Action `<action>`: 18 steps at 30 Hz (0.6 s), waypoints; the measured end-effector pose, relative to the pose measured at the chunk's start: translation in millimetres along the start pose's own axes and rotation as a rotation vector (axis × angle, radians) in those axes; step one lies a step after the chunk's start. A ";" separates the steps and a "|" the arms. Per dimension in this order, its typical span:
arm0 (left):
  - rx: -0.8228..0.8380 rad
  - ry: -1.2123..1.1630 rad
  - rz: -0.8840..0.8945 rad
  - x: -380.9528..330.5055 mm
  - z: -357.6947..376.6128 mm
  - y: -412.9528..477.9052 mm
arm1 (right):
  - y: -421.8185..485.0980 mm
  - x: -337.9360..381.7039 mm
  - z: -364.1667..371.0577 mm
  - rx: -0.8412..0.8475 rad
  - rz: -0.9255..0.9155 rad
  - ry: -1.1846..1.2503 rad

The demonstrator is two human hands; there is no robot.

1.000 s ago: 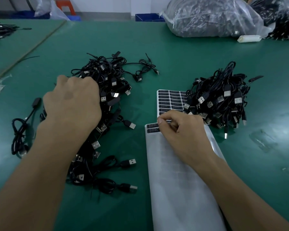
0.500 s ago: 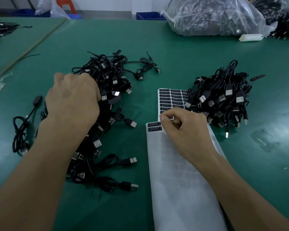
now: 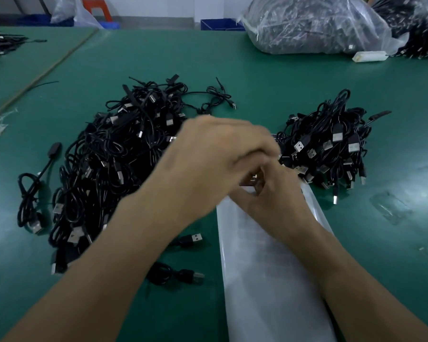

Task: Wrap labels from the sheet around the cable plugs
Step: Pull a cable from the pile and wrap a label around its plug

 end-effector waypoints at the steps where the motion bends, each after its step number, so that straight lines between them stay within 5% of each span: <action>1: 0.007 -0.054 0.013 -0.6 5.7 -0.2 | 1.1 5.0 -1.7 -0.012 -0.045 -0.019; 4: -0.037 -0.201 0.003 -0.3 10.8 -1.6 | 1.6 8.9 -3.3 0.037 -0.064 0.035; 11: -0.230 -0.539 -0.144 -2.7 -3.2 -2.8 | -4.4 -7.8 -4.8 -0.149 0.026 0.130; 14: -0.353 -0.428 -0.439 11.2 -8.5 -3.6 | -4.7 -5.1 -11.1 -0.260 0.041 0.185; 18: -0.105 -0.556 -0.985 30.8 -2.5 -8.9 | -3.4 1.9 -14.8 -0.384 -0.140 -0.025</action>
Point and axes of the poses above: each hand's wrist, its own y-axis towards the middle knuckle, its own z-axis out of the palm, x = y × z, the point moved 2 cm from there along y, towards the middle knuckle, and after that the axes turned 12 degrees about -y, right-handed, at the moved point
